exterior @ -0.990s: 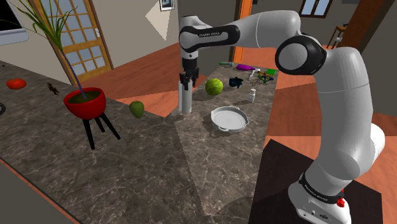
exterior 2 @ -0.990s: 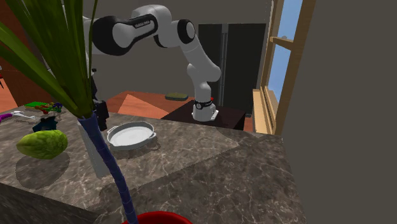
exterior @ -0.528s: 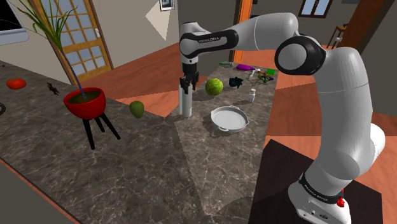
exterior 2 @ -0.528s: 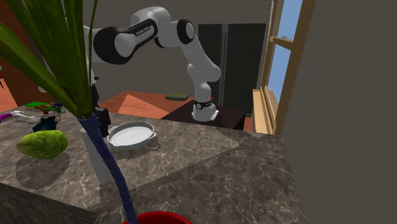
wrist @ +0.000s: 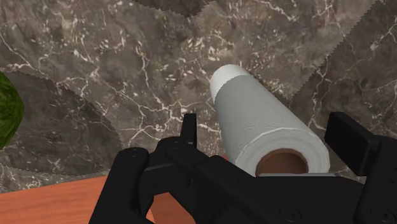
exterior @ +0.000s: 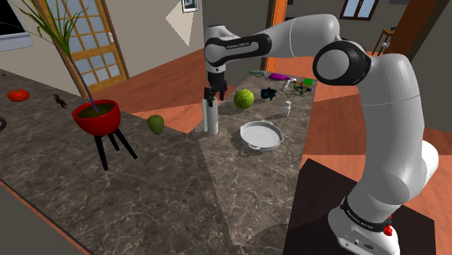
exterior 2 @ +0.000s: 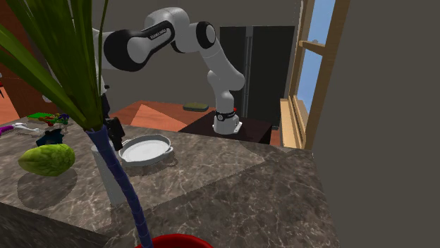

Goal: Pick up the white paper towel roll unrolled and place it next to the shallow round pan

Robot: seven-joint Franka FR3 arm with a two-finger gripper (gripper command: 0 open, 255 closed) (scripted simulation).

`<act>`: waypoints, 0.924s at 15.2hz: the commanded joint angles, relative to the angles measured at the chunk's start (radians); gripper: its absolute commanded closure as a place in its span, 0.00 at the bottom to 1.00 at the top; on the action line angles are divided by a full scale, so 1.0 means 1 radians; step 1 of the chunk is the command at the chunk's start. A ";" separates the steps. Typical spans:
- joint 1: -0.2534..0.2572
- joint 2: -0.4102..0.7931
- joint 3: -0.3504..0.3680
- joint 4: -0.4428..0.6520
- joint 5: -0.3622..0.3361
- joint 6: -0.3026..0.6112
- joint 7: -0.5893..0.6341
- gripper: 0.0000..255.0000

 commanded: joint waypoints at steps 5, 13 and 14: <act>0.008 0.002 0.001 0.105 0.002 -0.102 -0.004 0.00; 0.011 0.005 0.001 0.138 0.001 -0.131 -0.005 0.00; 0.011 0.005 0.001 0.138 0.001 -0.131 -0.005 0.00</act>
